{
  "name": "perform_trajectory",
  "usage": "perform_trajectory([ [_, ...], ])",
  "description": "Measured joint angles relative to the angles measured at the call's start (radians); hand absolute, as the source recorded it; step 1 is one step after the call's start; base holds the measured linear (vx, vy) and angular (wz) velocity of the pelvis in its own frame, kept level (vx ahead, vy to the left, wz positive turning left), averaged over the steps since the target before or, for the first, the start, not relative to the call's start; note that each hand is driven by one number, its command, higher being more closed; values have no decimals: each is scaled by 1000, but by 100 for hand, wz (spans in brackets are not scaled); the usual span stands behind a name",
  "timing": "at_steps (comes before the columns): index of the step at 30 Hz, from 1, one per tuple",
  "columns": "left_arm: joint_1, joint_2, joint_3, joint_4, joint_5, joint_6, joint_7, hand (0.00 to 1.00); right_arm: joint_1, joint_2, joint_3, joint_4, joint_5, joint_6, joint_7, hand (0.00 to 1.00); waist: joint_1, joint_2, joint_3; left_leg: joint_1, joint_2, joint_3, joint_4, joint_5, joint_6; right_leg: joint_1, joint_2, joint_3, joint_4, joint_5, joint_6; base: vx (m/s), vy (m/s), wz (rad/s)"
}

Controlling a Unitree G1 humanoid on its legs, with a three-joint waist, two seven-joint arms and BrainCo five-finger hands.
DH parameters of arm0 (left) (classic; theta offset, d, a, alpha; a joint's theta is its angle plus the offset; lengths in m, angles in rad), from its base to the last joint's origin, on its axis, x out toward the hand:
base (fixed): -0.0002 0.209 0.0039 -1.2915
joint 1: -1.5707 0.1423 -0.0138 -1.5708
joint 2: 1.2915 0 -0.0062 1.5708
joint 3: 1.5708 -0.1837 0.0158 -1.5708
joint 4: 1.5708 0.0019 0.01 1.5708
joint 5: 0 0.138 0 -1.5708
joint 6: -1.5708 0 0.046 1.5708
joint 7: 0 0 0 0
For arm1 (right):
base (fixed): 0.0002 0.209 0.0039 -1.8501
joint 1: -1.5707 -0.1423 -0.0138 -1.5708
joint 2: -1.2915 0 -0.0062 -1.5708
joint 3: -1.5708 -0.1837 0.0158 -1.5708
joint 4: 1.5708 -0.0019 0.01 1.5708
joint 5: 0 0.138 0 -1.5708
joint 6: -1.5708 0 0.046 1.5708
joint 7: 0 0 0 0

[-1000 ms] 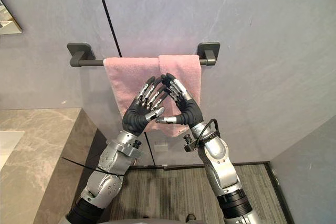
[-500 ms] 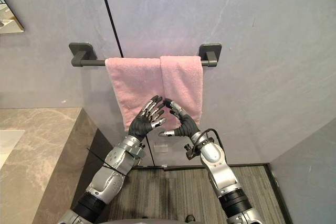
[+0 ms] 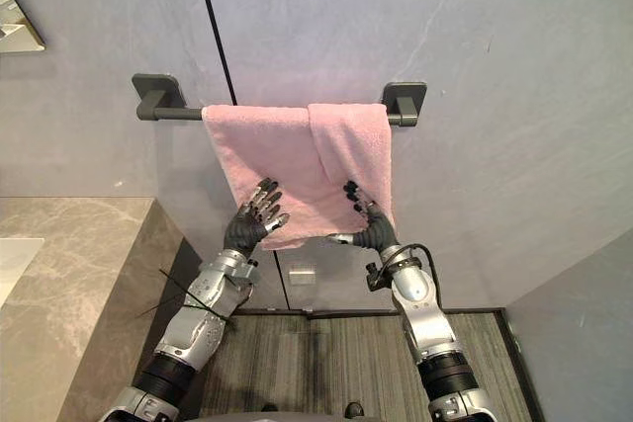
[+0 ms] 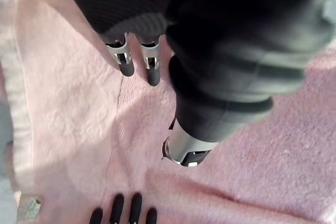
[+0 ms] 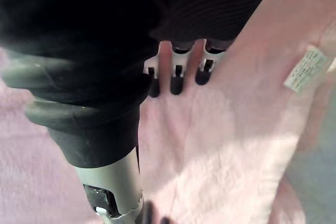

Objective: Organize washtable

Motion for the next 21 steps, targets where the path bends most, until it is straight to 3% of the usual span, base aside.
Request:
perform_trajectory([
  [6,10,0,66,0,0,0,16,0,11,18,-103,0,2,0,-30,0,-1,-13,8,0,0,-1,0,0,0,0,0,-1,0,0,0,-5,-2,0],
  [21,177,-44,197,-30,2,0,14,0,155,89,-280,0,88,-1,-86,0,-1,-14,11,0,-1,-4,0,0,0,1,-1,-3,0,-2,2,0,0,0],
])
